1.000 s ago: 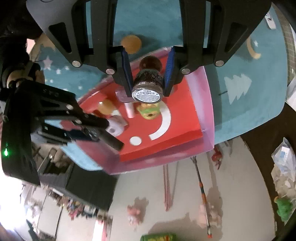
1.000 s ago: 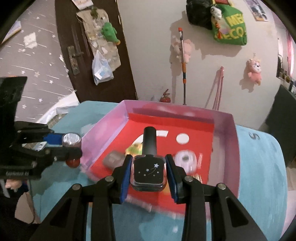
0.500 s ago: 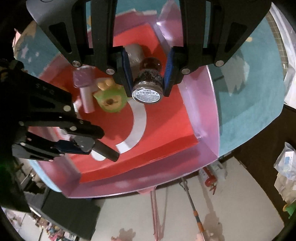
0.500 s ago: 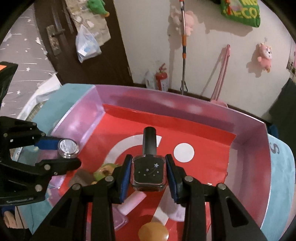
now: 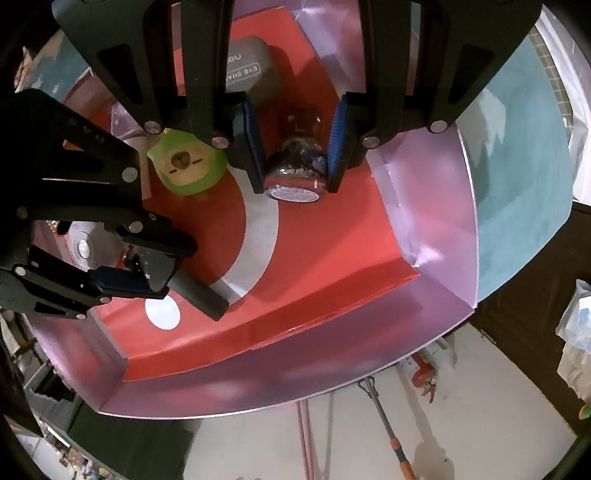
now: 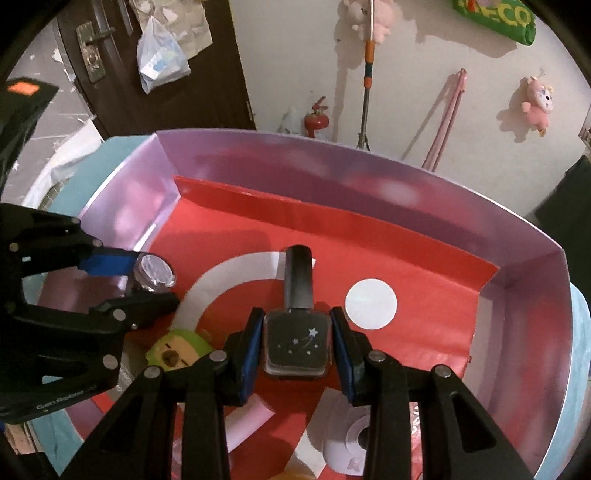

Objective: Organize rigid objects
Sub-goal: 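Lift and carry the glitter jar and black polish over the pink box with both tools, then lower both tools into the box and open them to release the items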

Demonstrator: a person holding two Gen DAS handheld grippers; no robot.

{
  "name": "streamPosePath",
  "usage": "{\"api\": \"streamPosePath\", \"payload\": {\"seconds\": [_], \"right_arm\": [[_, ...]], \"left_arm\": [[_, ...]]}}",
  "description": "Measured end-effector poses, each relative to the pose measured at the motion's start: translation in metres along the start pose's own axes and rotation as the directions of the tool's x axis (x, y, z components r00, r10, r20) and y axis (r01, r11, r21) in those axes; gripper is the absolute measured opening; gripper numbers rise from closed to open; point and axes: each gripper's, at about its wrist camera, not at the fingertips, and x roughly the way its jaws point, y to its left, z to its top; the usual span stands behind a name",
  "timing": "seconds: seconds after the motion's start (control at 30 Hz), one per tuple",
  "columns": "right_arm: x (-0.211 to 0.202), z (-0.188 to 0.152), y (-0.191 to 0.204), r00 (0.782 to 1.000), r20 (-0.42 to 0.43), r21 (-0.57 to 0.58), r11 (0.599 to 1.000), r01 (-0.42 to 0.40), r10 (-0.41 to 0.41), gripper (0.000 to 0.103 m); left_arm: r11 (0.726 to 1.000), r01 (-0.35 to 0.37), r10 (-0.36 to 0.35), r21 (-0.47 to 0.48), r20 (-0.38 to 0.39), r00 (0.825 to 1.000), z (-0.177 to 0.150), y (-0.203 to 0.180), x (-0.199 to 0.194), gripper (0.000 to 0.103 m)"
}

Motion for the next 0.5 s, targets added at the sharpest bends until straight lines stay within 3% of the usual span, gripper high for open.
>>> {"api": "streamPosePath", "payload": {"seconds": [0.5], "right_arm": [[0.0044,0.0043,0.0012,1.0,-0.02,-0.012,1.0,0.015,-0.015,0.038]], "left_arm": [[1.0,0.009,-0.009,-0.008,-0.007,1.0,0.001,-0.003,0.0035,0.03]]}}
